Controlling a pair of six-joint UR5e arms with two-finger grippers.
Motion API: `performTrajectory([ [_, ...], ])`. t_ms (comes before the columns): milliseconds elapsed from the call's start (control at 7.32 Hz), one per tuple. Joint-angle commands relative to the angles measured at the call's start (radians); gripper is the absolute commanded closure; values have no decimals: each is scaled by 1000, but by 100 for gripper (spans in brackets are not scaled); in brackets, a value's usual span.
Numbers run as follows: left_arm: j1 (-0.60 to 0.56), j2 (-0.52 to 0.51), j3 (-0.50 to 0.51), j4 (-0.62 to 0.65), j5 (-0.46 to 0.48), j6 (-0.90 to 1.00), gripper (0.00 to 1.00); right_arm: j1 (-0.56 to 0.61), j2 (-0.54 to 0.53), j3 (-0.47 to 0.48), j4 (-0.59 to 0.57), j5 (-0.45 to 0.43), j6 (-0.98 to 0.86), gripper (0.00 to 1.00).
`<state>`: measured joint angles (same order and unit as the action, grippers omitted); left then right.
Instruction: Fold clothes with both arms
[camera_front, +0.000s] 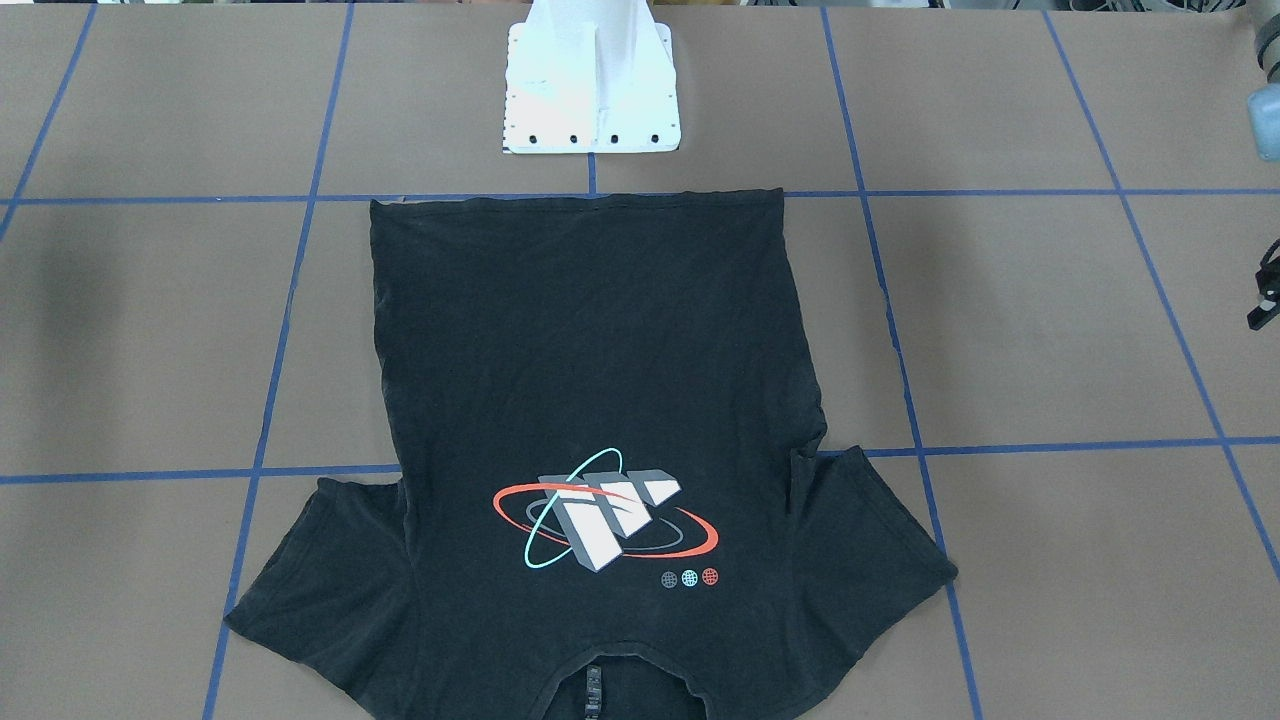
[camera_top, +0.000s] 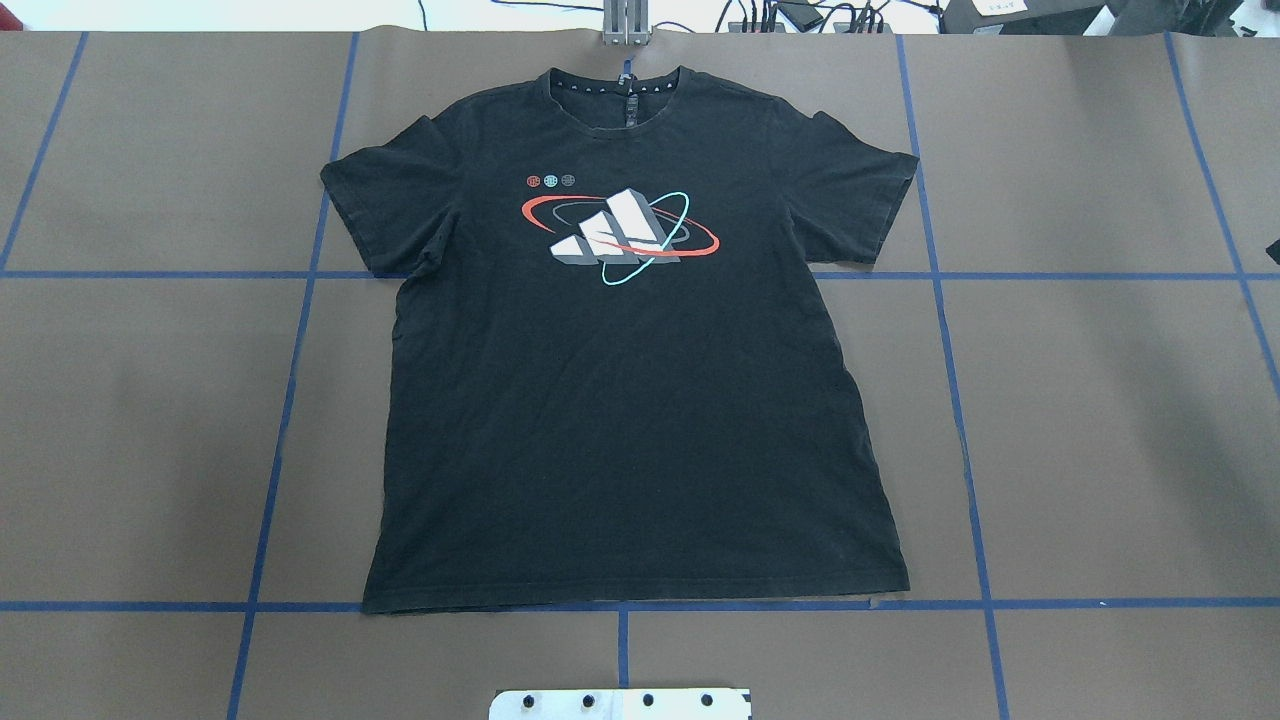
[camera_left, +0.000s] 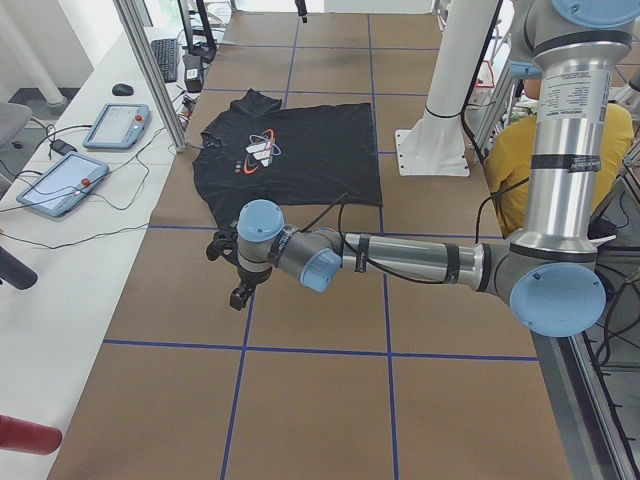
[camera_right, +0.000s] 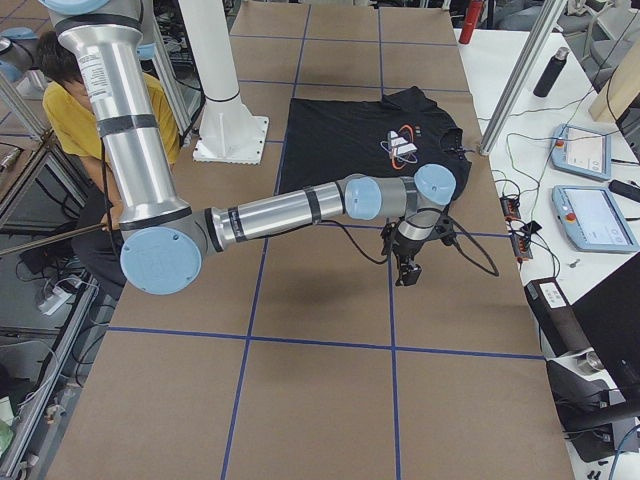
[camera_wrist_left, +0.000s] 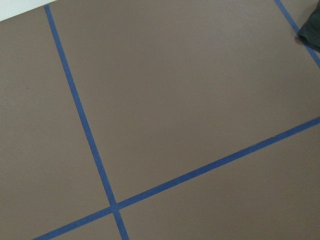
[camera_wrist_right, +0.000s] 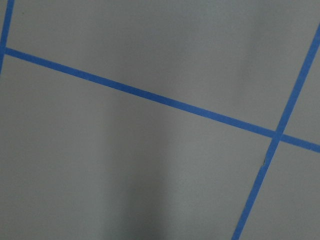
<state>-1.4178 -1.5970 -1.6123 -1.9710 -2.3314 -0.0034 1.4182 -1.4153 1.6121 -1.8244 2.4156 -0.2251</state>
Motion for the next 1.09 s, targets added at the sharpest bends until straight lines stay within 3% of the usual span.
performTrajectory([
  [0,-1,9,-24,11,-20,2,0,5,-21,9,11,10,7,0],
  [410,-1,26,-6,8,-28,5,0,5,-24,26,17,11,7,0],
  [957,-4,31,-55,11,-28,2,0,5,-53,31,97,13,4,0],
])
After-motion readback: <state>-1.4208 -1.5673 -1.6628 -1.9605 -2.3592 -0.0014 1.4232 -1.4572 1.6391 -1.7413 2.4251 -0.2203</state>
